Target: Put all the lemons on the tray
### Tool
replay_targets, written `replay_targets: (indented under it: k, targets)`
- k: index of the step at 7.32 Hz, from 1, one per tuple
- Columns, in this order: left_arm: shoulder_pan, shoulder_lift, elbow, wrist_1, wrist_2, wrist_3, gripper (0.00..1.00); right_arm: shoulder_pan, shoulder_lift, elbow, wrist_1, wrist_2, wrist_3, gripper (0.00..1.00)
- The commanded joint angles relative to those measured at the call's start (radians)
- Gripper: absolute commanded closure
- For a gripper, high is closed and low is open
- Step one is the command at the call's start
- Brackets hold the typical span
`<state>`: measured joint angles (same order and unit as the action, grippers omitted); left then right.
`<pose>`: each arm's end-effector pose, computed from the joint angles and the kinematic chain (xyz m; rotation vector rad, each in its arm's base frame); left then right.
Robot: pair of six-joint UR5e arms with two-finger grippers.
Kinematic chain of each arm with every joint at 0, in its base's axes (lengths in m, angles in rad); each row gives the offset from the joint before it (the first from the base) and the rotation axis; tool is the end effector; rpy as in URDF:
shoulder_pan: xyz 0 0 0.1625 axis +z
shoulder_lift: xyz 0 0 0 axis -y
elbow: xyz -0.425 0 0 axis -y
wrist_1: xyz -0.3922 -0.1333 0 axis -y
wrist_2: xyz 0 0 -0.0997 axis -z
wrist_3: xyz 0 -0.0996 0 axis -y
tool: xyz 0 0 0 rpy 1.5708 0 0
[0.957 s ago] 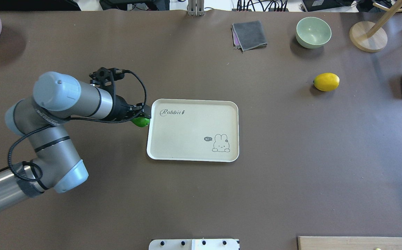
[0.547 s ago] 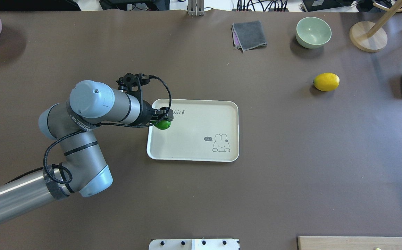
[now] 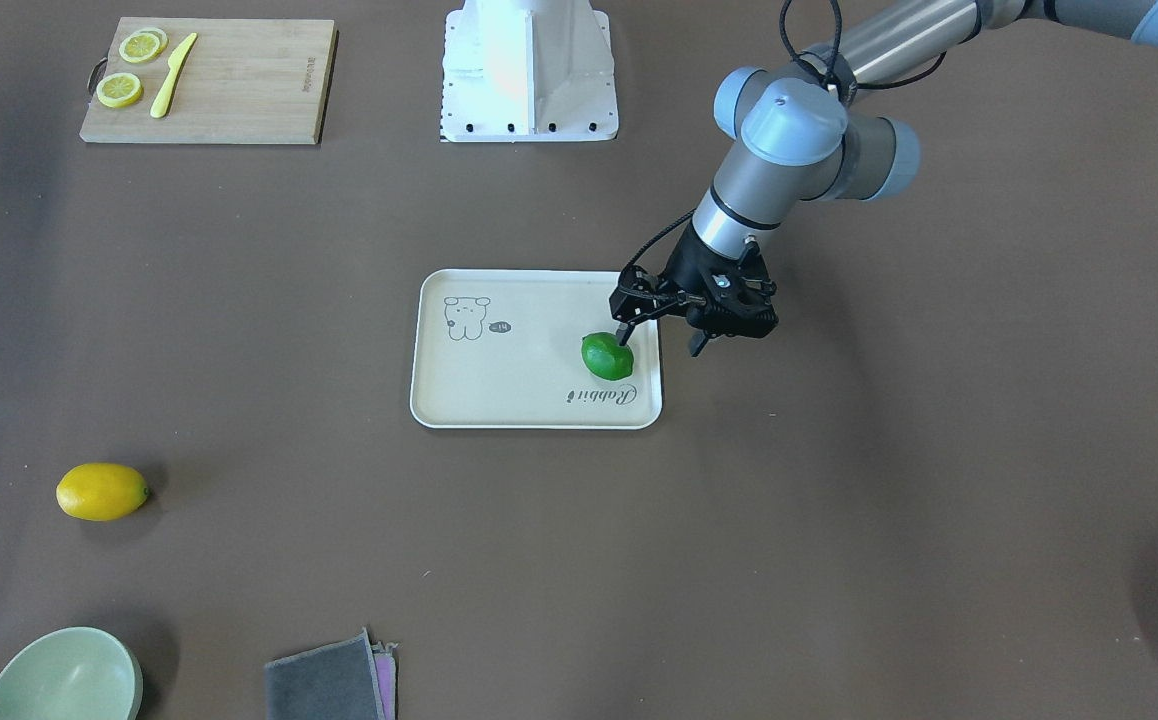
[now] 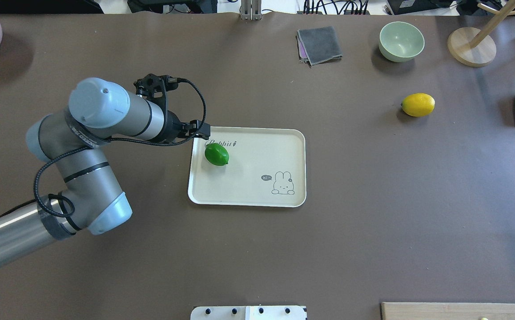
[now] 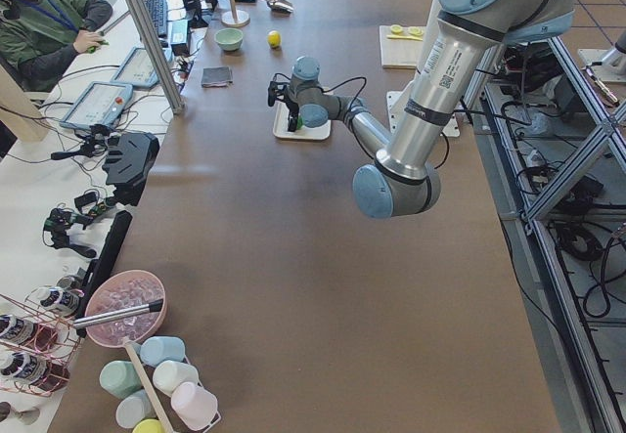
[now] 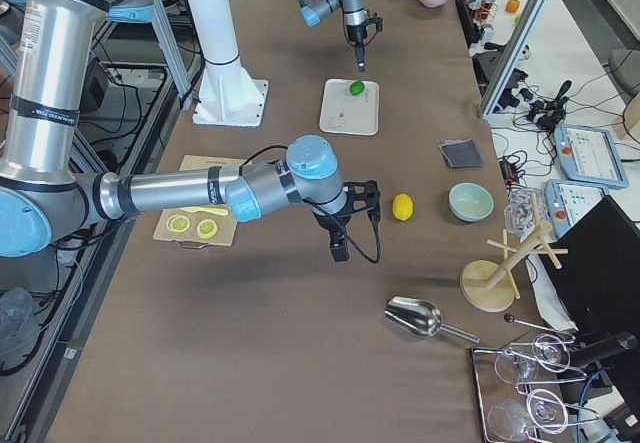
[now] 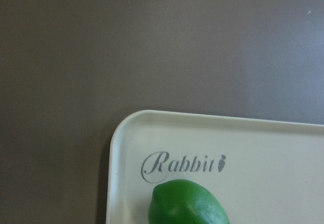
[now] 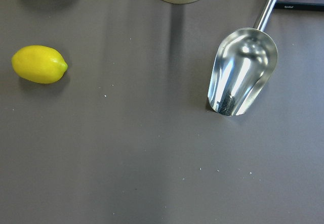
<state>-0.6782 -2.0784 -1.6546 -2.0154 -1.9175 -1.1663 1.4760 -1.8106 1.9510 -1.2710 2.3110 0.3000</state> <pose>0.4543 -0.4938 0.2772 0.2580 1.0396 -0.0675 0.0271 -0.4134 0.5445 0.2686 -0.7953 0.0301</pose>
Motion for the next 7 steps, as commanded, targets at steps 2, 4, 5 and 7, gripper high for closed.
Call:
replay_targets:
  k: [2, 4, 5, 7]
  targets:
    - [-0.237, 0.166, -0.1, 0.221, -0.16, 0.574, 0.02, -0.113, 0.13, -0.079, -0.005, -0.053, 0.188, 0.0]
    - [-0.326, 0.254, -0.105, 0.207, -0.209, 0.73, 0.02, -0.256, 0.256, -0.139, 0.005, -0.132, 0.377, 0.0]
    - [-0.327, 0.255, -0.105, 0.207, -0.203, 0.731, 0.02, -0.36, 0.32, -0.148, 0.002, -0.222, 0.445, 0.0]
    - [-0.325, 0.254, -0.103, 0.207, -0.201, 0.729, 0.02, -0.452, 0.42, -0.222, 0.004, -0.288, 0.488, 0.0]
